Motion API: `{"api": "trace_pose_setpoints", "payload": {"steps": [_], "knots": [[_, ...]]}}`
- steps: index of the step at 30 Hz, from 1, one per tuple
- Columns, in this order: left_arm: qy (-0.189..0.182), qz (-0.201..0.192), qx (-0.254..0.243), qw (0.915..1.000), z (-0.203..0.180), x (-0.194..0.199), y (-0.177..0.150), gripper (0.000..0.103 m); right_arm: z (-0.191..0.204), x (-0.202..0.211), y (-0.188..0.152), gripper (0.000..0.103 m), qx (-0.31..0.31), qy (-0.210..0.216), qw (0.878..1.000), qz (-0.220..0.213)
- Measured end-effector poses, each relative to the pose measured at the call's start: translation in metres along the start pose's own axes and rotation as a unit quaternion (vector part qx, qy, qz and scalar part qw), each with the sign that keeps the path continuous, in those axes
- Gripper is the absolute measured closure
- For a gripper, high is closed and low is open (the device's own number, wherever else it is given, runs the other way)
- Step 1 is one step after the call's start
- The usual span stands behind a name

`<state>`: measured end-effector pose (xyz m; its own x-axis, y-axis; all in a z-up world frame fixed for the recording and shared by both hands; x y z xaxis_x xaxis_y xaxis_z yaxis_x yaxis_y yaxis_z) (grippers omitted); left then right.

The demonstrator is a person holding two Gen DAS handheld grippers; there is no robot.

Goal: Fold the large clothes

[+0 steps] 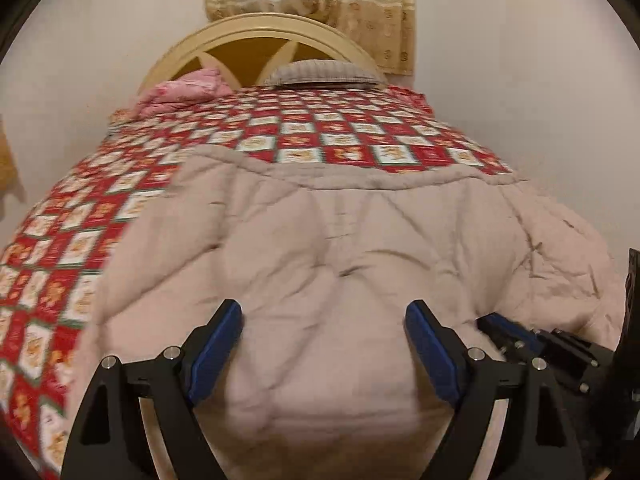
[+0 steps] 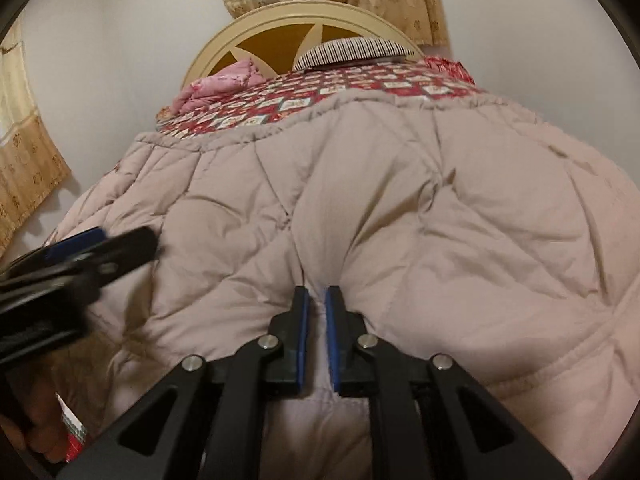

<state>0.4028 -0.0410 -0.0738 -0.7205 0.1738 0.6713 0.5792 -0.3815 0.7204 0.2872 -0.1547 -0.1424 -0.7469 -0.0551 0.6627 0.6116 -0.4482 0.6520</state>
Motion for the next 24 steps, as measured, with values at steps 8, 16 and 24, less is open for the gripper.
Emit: {"api": "trace_pose_setpoints", "payload": {"steps": [8,16,24], "knots": [[0.078,0.008,-0.015,0.9968,0.020,0.025,-0.020,0.018,-0.001,0.003,-0.004,0.094,0.004,-0.008,1.000,-0.001],[0.128,0.004,0.043,0.9909,0.074,0.057,-0.054,0.018,0.013,0.034,0.003,0.085,-0.019,0.001,0.999,-0.035],[0.077,0.007,0.188,0.9792,0.123,0.064,-0.101,0.018,0.058,0.052,-0.018,0.041,0.008,0.061,0.997,-0.038]]}}
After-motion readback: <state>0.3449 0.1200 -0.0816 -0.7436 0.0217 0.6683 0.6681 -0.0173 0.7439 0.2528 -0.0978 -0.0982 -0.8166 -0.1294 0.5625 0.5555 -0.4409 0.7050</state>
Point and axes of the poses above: each gripper's, at about its wrist camera, not at the fingertips, and x roughly against the way its jaws point, z to its left, y to its top, the point moved 3 cm from there along -x, roughly the way its jaws point, and after that the axes turned 14 degrees about -x, right-handed, at the moved point
